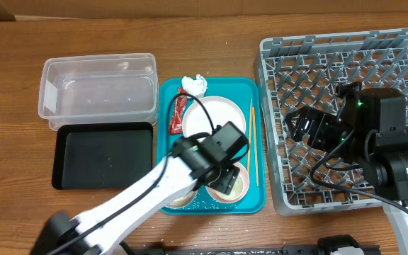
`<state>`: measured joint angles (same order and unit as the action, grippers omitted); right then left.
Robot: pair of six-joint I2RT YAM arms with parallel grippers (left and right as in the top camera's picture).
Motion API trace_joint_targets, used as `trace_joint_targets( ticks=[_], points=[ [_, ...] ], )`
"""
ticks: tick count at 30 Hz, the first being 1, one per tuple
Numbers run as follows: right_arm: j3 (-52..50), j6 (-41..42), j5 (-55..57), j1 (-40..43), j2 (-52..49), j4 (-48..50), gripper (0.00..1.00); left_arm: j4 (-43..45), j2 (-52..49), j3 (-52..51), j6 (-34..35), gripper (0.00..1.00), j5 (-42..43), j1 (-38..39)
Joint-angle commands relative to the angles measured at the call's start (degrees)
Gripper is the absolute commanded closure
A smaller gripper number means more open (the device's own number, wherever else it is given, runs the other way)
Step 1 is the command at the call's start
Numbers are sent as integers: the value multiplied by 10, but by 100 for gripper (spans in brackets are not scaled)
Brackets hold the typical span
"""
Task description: Sort waste into correct bins and load items into the dishwasher
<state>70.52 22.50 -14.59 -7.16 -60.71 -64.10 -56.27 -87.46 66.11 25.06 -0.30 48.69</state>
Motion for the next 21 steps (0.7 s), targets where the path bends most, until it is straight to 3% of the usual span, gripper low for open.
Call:
trace_joint_targets(
  ticks=[1, 7, 15, 17, 19, 21],
  points=[
    [18, 5, 6, 2, 6, 1, 0, 25, -58, 8, 18, 51, -14, 1],
    [18, 5, 6, 2, 6, 1, 0, 56, -81, 9, 18, 96, 8, 0],
    [18, 5, 6, 2, 6, -3, 0, -34, -24, 80, 22, 96, 23, -40],
    [18, 5, 6, 2, 6, -3, 5, -60, 4, 103, 16, 96, 33, -71],
    [18, 5, 2, 2, 6, -3, 14, -65, 35, 114, -1, 96, 67, -113],
    [18, -1, -19, 2, 6, -3, 15, -49, 62, 115, -26, 96, 143, -163]
  ],
)
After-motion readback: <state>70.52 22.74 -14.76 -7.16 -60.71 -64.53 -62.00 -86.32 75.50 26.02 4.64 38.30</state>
